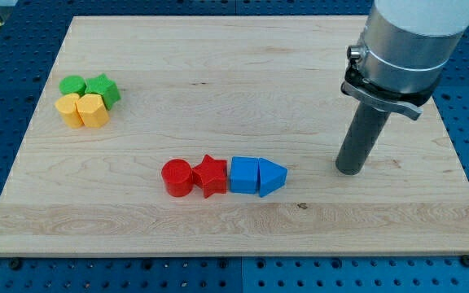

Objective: Move your arm towards the center left

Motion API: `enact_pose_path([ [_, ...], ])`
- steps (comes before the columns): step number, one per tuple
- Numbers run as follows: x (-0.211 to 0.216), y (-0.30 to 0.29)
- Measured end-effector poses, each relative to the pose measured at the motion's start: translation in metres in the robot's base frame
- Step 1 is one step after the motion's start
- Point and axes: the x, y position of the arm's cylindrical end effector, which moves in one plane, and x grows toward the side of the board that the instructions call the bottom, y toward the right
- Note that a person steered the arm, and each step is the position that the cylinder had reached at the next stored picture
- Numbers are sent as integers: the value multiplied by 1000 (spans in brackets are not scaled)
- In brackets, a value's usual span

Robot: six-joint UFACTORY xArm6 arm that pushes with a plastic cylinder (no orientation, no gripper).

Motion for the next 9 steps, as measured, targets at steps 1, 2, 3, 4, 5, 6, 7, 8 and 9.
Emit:
enact_pose_path([
  [1,0,-9],
  [2,0,-14],
  [3,-3,-17],
  [4,-33,-37],
  [5,-65,-94],
  [6,-109,-160],
  [7,-155,-238],
  [8,-178,-323],
  [9,-194,-399],
])
